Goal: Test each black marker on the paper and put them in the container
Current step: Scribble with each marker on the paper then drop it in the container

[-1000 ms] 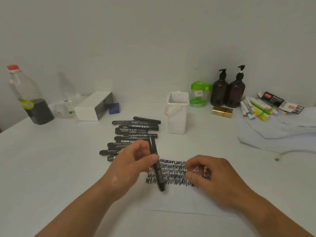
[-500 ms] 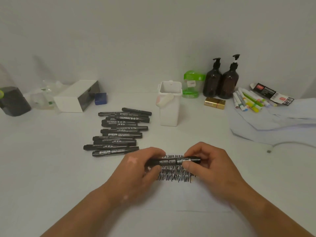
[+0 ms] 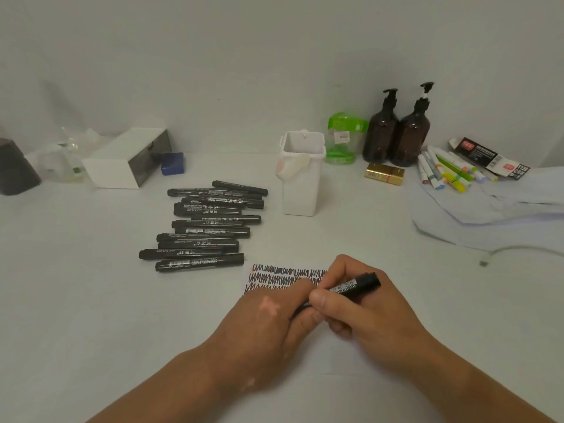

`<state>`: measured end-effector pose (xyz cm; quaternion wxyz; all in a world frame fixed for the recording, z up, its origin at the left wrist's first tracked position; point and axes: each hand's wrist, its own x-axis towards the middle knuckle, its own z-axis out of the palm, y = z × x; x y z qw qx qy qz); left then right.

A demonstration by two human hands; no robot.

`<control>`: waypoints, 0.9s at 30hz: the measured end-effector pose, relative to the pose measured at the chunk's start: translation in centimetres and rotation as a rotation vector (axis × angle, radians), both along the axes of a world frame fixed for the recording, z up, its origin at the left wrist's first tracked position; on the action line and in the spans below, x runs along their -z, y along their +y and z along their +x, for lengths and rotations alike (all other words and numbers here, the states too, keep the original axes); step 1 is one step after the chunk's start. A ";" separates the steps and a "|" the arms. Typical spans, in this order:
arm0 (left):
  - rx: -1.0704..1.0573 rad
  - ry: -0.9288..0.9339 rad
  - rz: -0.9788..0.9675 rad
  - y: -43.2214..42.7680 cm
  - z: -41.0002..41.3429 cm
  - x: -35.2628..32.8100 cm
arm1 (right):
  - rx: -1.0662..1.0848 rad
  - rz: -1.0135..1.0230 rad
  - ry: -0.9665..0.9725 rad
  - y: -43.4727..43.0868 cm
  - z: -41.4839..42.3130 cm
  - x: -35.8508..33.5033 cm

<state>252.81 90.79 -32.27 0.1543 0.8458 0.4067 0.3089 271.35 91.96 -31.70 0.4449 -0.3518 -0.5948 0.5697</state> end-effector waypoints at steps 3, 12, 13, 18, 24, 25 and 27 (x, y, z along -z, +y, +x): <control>-0.008 0.002 -0.009 -0.1 0.0 -0.1 | -0.022 0.019 0.020 -0.2 0.1 -0.3; -0.012 -0.006 0.019 -0.6 0.0 -0.5 | -0.028 0.128 -0.020 -0.6 0.1 -0.7; -0.007 -0.007 0.019 -0.6 0.0 -0.6 | -0.032 0.138 -0.024 -0.6 0.2 -0.7; 0.004 -0.003 0.025 -0.6 -0.2 -0.5 | -0.011 0.198 -0.054 -0.4 0.5 -0.4; -0.150 0.054 -0.006 0.4 -1.1 0.1 | 0.295 0.080 0.136 1.6 3.2 -1.2; -0.156 0.072 -0.007 0.7 -1.4 0.1 | 0.328 0.030 0.177 1.8 4.0 -1.3; -0.137 0.172 -0.048 1.1 -1.7 0.3 | 0.329 -0.058 0.154 1.9 5.4 -1.4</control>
